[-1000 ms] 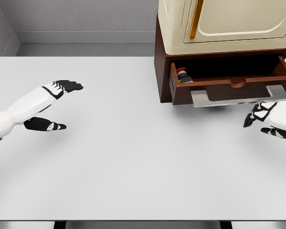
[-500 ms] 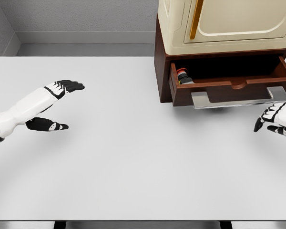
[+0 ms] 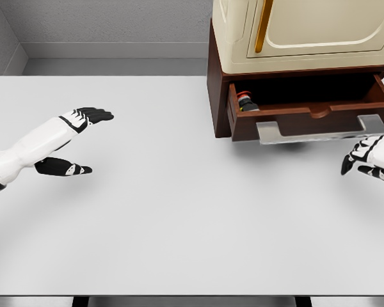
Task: Put the switch into the drawer with left arm, and close the drawer with right arm
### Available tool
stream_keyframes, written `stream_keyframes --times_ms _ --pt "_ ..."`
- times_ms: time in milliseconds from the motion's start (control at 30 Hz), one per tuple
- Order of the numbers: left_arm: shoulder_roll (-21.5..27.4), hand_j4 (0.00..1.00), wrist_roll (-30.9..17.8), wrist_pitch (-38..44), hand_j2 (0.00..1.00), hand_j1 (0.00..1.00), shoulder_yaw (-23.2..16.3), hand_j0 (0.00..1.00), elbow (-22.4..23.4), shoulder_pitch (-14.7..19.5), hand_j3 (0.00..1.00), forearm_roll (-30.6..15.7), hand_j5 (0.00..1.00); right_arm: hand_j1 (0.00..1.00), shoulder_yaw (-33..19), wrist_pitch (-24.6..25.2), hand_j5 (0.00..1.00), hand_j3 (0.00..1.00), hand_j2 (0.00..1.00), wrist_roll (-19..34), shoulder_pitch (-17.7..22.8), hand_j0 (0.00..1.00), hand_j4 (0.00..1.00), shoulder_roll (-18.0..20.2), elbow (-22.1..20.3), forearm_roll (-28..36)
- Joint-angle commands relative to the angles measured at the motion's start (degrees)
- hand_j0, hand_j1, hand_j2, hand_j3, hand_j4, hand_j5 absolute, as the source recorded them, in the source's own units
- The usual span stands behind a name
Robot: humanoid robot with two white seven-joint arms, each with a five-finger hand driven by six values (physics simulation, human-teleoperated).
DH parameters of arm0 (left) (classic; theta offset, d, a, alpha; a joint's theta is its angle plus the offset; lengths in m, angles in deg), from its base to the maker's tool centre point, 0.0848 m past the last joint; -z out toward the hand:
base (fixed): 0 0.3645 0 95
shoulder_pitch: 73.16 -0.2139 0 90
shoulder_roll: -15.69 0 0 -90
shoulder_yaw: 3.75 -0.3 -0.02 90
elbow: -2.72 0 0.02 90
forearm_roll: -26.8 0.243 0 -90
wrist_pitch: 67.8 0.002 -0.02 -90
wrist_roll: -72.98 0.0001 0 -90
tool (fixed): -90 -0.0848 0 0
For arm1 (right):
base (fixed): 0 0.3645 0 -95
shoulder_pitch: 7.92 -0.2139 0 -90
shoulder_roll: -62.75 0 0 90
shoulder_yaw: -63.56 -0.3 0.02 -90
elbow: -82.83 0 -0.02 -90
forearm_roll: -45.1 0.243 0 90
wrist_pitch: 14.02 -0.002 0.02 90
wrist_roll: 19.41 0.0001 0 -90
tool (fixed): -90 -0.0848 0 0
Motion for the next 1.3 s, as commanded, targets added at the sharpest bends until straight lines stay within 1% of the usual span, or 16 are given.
stream_keyframes --times_ms 0,100,267,600,700,767,833,867,900,967,1100,1233,1267 --pt "0.0 1.00 0.0 0.2 1.00 1.00 0.1 1.00 0.0 0.0 1.00 -0.5 1.00 0.50 -0.6 0.3 0.50 0.50 0.50 -0.9 0.0 0.50 0.50 -0.3 0.1 2.5" --pt "0.0 1.00 0.0 0.2 1.00 1.00 0.1 1.00 0.0 0.0 1.00 -0.5 1.00 0.50 -0.6 0.3 0.50 0.50 0.50 -1.0 -0.2 0.50 0.50 -0.9 -0.1 2.7" --pt "-0.1 1.00 0.0 0.2 1.00 1.00 0.0 1.00 0.0 0.0 1.00 -0.5 1.00 0.51 -0.6 0.3 0.51 0.51 0.51 -1.0 -1.7 0.51 0.51 -2.5 -0.3 2.8" --pt "-0.3 1.00 0.0 0.2 1.00 1.00 0.1 1.00 0.0 0.0 1.00 -0.5 1.00 0.51 -0.6 0.3 0.51 0.51 0.51 -1.0 -3.3 0.51 0.51 -4.2 -0.6 2.7" --pt "-0.3 1.00 0.0 0.2 1.00 1.00 0.1 1.00 0.0 0.0 1.00 -0.5 1.00 0.50 -0.5 0.3 0.50 0.50 0.50 -0.9 -3.3 0.50 0.50 -4.0 -0.7 2.6" --pt "-0.4 1.00 0.0 0.2 1.00 1.00 0.1 1.00 0.0 0.0 1.00 -0.5 1.00 0.50 -0.1 0.3 0.50 0.50 0.50 -0.9 -3.2 0.50 0.50 -3.2 -0.6 2.6" --pt "-0.3 1.00 0.0 0.2 1.00 1.00 0.1 1.00 0.0 0.0 1.00 -0.5 1.00 0.45 -0.1 0.3 0.45 0.45 0.45 -0.8 -2.8 0.45 0.45 -2.0 -0.6 2.4" --pt "-0.4 1.00 0.0 0.2 1.00 1.00 0.1 1.00 0.0 0.0 1.00 -0.5 1.00 0.40 -0.1 0.3 0.40 0.40 0.40 -0.2 -2.7 0.40 0.40 -1.7 -0.5 2.4" --pt "-0.4 1.00 0.0 0.2 1.00 1.00 0.1 1.00 0.0 0.0 1.00 -0.5 1.00 0.39 0.0 0.3 0.39 0.39 0.39 0.5 -2.6 0.39 0.39 -1.6 -0.5 2.3" --pt "-0.4 1.00 0.0 0.2 1.00 1.00 0.1 1.00 0.0 0.0 1.00 -0.5 1.00 0.39 0.0 0.3 0.39 0.39 0.39 0.6 -2.2 0.39 0.39 -0.5 -0.4 1.8" --pt "-0.4 1.00 0.0 0.2 1.00 1.00 0.1 1.00 0.0 0.0 1.00 -0.5 1.00 0.39 0.0 0.3 0.39 0.39 0.39 1.7 -1.6 0.39 0.39 0.1 -0.3 1.7" --pt "-0.4 1.00 0.0 0.2 1.00 1.00 0.1 1.00 0.0 0.0 1.00 -0.5 1.00 0.39 0.0 0.3 0.39 0.39 0.39 1.8 -1.1 0.39 0.39 -0.3 -1.0 1.9" --pt "-0.4 1.00 0.0 0.2 1.00 1.00 0.1 1.00 0.0 0.0 1.00 -0.5 1.00 0.39 0.0 0.3 0.39 0.39 0.39 1.8 -1.1 0.39 0.39 -0.3 -1.8 1.9"
